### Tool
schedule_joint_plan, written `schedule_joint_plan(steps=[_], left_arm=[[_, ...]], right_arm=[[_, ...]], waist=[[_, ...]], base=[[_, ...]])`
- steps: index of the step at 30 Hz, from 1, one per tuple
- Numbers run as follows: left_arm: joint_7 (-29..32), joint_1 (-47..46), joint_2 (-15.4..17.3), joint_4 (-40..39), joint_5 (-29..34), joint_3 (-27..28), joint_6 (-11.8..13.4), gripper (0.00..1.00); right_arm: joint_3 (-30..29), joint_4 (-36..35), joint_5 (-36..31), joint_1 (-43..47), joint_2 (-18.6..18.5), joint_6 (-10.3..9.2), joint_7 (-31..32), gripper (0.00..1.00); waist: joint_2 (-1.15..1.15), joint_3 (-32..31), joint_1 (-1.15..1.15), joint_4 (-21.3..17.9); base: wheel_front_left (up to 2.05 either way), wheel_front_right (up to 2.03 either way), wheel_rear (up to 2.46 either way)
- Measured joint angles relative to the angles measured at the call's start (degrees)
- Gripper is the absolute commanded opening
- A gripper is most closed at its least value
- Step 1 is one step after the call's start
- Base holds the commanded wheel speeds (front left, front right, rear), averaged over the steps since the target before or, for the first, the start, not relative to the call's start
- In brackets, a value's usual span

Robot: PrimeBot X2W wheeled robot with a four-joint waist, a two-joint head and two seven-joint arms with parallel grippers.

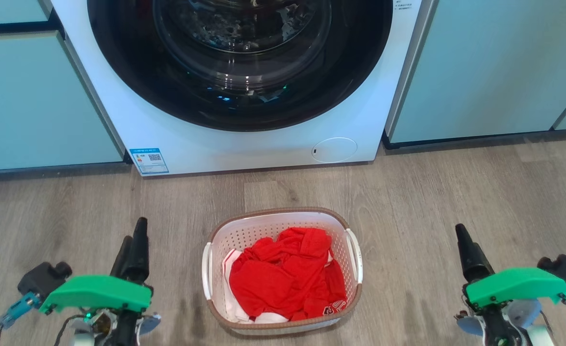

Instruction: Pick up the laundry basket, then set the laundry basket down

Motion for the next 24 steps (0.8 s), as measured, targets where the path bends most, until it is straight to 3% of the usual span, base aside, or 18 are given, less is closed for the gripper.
schedule_joint_plan(steps=[24], left_arm=[[-3.67,1.51,1.69,-3.04,17.07,-4.70,4.48,1.00]], right_arm=[[3.19,-1.24,-17.24,0.01,-0.07,0.00,-3.68,1.00]], waist=[[0.00,-0.24,0.00,-0.05]], base=[[0.00,0.00,0.00]])
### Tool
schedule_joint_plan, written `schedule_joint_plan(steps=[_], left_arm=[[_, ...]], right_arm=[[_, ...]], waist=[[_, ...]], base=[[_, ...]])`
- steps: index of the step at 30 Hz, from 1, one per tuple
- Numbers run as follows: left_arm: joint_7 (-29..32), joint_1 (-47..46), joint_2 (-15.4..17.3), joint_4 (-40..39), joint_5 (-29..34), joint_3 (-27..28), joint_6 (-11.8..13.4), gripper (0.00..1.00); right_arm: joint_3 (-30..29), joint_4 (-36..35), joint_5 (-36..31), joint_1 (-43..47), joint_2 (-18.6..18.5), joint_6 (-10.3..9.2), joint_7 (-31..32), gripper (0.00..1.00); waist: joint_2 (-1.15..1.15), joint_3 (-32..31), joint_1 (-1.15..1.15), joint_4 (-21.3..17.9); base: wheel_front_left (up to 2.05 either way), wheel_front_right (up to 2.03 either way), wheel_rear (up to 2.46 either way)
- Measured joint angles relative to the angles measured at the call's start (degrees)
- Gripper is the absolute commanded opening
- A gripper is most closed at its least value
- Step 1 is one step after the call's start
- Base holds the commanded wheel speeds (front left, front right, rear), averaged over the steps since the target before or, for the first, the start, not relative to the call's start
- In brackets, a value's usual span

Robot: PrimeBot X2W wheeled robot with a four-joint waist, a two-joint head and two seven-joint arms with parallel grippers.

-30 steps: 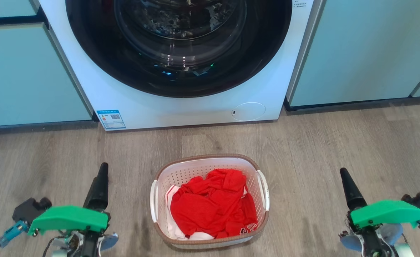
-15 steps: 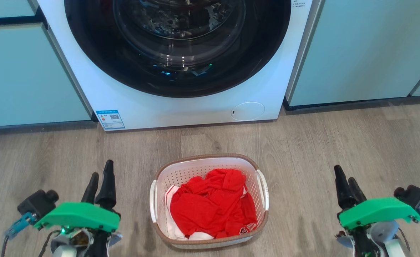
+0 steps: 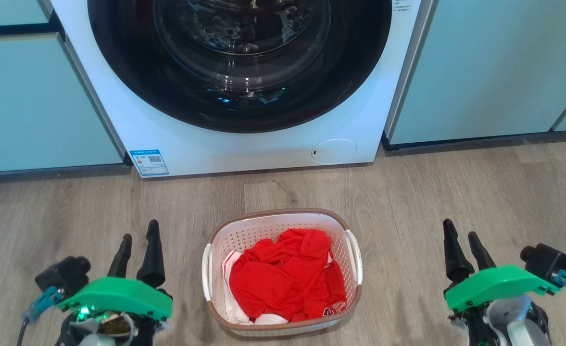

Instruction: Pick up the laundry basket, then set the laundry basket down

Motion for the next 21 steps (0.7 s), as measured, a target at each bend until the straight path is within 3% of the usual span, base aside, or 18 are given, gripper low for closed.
schedule_joint_plan(steps=[21], left_arm=[[-3.48,2.29,0.11,-0.67,14.47,-1.18,1.03,1.00]], right_arm=[[1.56,-1.23,-15.62,0.02,-0.05,0.00,-3.64,1.00]], waist=[[0.00,-0.19,0.00,-0.36]], base=[[0.00,0.00,0.00]])
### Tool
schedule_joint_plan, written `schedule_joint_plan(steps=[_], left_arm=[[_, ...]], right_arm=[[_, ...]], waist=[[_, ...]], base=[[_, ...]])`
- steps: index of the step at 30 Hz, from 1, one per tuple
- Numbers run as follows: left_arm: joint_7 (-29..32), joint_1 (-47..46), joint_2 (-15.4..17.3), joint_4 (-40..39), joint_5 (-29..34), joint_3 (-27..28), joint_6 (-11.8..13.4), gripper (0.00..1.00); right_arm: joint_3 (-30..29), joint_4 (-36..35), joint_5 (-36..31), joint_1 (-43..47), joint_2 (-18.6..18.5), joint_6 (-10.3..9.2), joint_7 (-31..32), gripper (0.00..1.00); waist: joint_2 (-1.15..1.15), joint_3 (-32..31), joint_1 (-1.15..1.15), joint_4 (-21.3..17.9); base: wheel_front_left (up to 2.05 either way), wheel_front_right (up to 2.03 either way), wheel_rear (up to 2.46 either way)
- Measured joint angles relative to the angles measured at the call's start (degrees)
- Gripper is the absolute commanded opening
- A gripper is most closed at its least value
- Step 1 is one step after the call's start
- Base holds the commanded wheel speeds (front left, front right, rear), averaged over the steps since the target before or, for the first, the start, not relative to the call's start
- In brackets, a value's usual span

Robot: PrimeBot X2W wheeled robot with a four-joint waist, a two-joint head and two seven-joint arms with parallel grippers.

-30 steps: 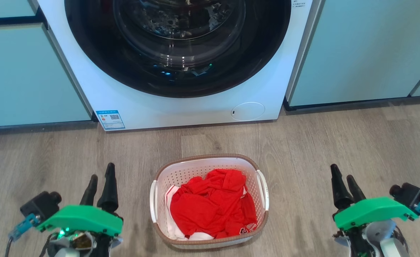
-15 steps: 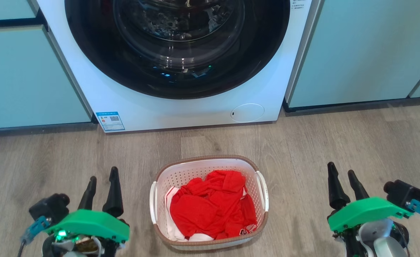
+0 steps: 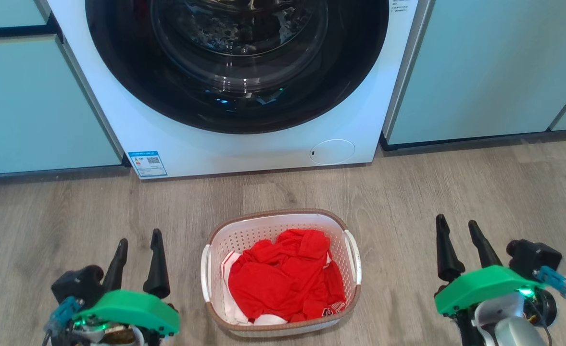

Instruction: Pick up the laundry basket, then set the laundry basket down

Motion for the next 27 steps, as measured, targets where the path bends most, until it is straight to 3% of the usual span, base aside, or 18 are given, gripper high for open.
schedule_joint_plan(steps=[27], left_arm=[[-4.49,1.18,-0.47,-0.30,17.16,-0.18,-0.62,1.00]], right_arm=[[2.53,-0.81,-18.76,0.00,-0.21,0.00,-4.52,1.00]], waist=[[0.00,-0.05,0.00,-0.37]], base=[[0.00,0.00,0.00]])
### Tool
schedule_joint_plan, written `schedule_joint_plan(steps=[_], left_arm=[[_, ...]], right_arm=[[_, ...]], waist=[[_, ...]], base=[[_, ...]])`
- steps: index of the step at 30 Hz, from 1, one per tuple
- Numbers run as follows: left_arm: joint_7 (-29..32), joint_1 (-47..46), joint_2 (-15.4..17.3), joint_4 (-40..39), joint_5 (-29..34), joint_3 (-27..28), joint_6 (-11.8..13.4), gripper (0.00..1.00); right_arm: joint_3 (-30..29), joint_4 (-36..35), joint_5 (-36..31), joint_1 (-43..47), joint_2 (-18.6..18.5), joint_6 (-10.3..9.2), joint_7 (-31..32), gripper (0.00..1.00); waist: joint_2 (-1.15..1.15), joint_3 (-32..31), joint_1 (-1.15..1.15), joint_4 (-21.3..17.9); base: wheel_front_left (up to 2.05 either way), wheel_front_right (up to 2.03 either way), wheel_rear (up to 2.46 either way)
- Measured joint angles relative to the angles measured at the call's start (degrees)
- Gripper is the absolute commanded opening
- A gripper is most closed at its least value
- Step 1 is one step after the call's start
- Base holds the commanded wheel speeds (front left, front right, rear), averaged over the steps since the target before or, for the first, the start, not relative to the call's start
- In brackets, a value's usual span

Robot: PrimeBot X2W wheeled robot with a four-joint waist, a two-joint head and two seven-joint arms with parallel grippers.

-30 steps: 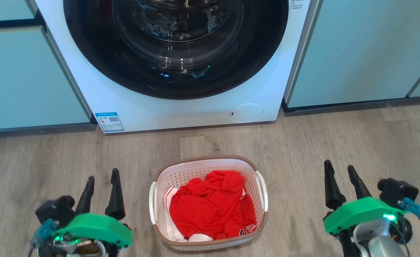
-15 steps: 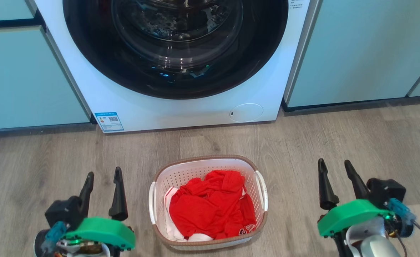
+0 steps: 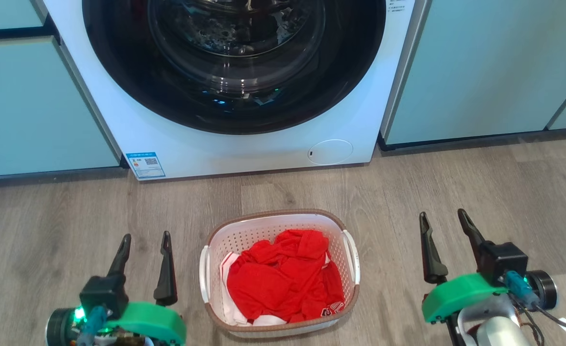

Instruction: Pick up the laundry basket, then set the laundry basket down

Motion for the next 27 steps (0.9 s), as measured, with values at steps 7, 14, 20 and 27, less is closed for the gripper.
schedule_joint_plan(steps=[7,14,20,27], left_arm=[[-1.15,0.06,-0.04,1.19,2.65,-0.13,-0.53,1.00],[-1.15,0.07,-0.11,2.32,2.63,-0.15,-0.97,1.00],[-1.15,0.07,-0.12,2.46,2.46,-0.38,-0.94,1.00],[-1.15,0.07,-0.14,2.46,2.46,-0.55,-0.87,1.00]], right_arm=[[0.69,-0.13,-3.63,0.00,-0.07,0.00,-0.74,1.00],[0.80,-0.10,-3.74,0.00,-0.07,0.00,-0.74,1.00],[0.80,-0.05,-3.72,0.00,-0.07,0.00,-0.74,1.00],[0.80,0.01,-3.71,0.00,-0.07,0.00,-0.74,1.00]], waist=[[0.00,-0.05,0.00,-0.10],[0.00,0.03,0.00,-0.01],[0.00,0.05,0.00,0.02],[0.00,-0.01,0.00,-0.11]], base=[[0.00,0.00,0.00],[0.00,0.00,0.00],[0.00,0.00,0.00],[0.00,0.00,0.00]])
